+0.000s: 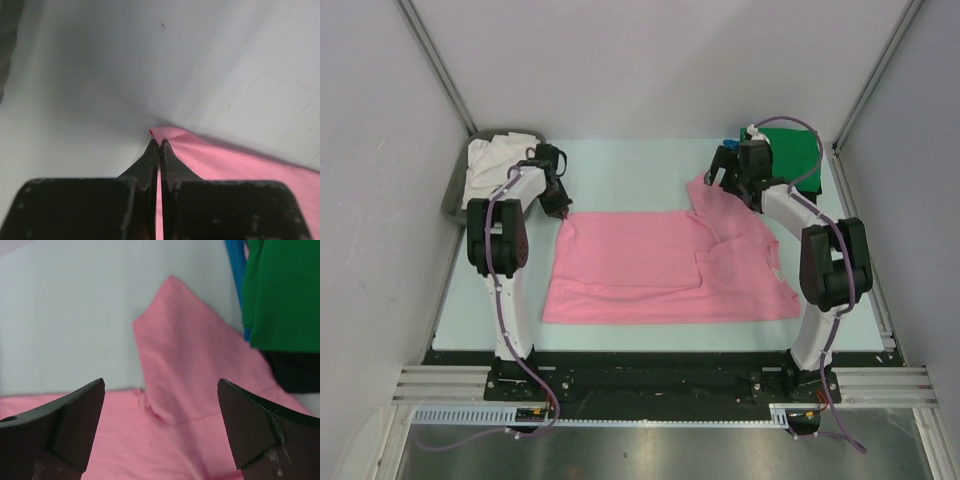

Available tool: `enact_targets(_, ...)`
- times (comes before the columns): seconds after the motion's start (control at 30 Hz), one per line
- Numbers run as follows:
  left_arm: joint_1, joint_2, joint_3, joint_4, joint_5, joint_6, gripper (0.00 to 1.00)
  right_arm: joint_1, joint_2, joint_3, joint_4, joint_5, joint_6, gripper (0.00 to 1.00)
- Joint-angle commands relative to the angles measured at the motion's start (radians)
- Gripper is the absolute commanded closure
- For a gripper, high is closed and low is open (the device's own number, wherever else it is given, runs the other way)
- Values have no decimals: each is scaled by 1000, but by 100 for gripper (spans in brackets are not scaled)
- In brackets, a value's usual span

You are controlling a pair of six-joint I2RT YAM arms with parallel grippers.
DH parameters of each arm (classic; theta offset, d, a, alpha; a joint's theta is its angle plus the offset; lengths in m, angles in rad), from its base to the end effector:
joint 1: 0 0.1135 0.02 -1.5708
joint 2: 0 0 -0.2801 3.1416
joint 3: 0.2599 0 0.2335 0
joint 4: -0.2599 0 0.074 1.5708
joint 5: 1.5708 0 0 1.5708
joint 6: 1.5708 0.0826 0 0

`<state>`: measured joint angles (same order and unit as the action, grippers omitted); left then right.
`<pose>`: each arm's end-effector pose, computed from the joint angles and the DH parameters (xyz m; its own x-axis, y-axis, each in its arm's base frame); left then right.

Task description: Fold and stack the t-shirts

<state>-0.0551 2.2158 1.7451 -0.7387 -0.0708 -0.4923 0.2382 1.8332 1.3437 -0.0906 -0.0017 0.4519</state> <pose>0.4716 -0.0202 0.1422 -0.8372 -0.4260 -0.3429 -0.4150 0.9033 -0.1088 0.4382 0.1066 0.2450 -0.5828 0.3079 -0.7520 0.0191 0.9304 0.3661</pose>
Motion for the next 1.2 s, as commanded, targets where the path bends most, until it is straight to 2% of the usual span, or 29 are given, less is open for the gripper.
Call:
enact_targets(0.0,-6,-108,-62,21,-21,-5,100,-14,119,147,29,95,-58,0)
enact_targets(0.37,-5,-315,-311,62,-29,-58,100,-34,478,636,-153,12,-145,1)
enact_targets(0.7,-5,-363,-430,96,0,-89,100,-46,693,886,-271,-26,-133,5)
enact_targets(0.97,1,-426,-507,121,13,-108,100,-27,782,968,-322,-40,-130,8)
enact_targets(1.17,9,-420,-498,113,22,-109,100,-10,791,968,-348,-26,-156,24)
